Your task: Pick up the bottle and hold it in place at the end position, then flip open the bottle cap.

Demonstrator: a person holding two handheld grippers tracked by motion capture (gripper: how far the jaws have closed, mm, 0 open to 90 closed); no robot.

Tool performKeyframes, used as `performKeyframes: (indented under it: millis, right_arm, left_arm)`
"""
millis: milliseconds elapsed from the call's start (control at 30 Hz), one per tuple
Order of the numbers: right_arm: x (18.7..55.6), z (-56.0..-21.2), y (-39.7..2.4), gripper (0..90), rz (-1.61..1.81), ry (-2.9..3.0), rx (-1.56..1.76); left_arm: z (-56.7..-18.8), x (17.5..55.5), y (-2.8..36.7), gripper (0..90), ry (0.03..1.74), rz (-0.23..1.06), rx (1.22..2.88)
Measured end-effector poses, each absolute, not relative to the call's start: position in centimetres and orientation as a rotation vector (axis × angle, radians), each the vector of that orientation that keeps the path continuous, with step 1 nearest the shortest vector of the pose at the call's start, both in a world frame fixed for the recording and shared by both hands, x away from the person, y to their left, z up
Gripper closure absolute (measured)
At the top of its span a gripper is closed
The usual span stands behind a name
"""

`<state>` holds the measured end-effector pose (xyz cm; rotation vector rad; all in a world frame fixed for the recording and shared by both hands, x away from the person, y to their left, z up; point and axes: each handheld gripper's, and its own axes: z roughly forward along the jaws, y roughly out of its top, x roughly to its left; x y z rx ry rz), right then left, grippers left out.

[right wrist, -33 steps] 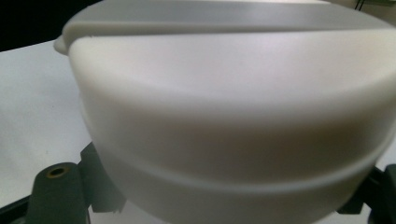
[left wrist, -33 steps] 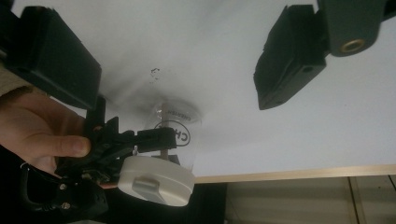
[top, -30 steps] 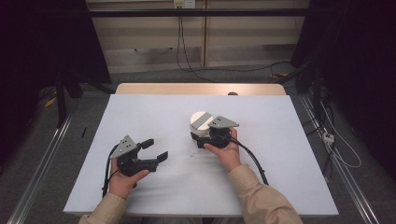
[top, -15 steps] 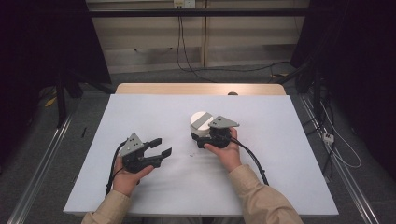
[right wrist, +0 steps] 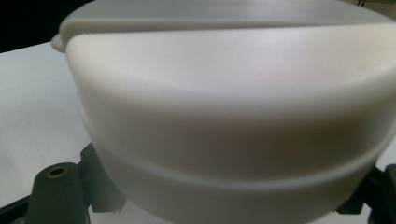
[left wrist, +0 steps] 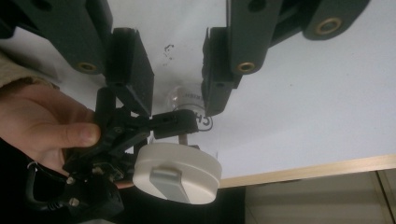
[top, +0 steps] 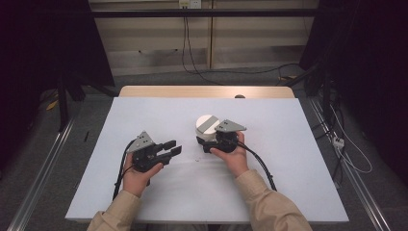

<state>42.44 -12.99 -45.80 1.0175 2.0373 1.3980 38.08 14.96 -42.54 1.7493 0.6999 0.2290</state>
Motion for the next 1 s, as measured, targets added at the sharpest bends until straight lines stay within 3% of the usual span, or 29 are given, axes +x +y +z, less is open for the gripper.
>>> performKeyframes:
  millis: [233,800,1000]
  right_arm:
    - [42.5,-45.8,-13.0,18.6,1.397,2.038,1.017]
    - [42.5,-45.9,-13.0,18.6,1.397,2.039,1.019]
    - [42.5,-45.9,-12.9,18.6,1.396,2.039,1.021]
  left_arm:
    - [-42.2,38.5,14.4,73.5,0.702,0.204,1.755]
    - [-41.8,39.4,13.0,77.2,0.696,0.164,1.759]
    - [-41.7,39.8,12.4,83.0,0.676,0.129,1.775]
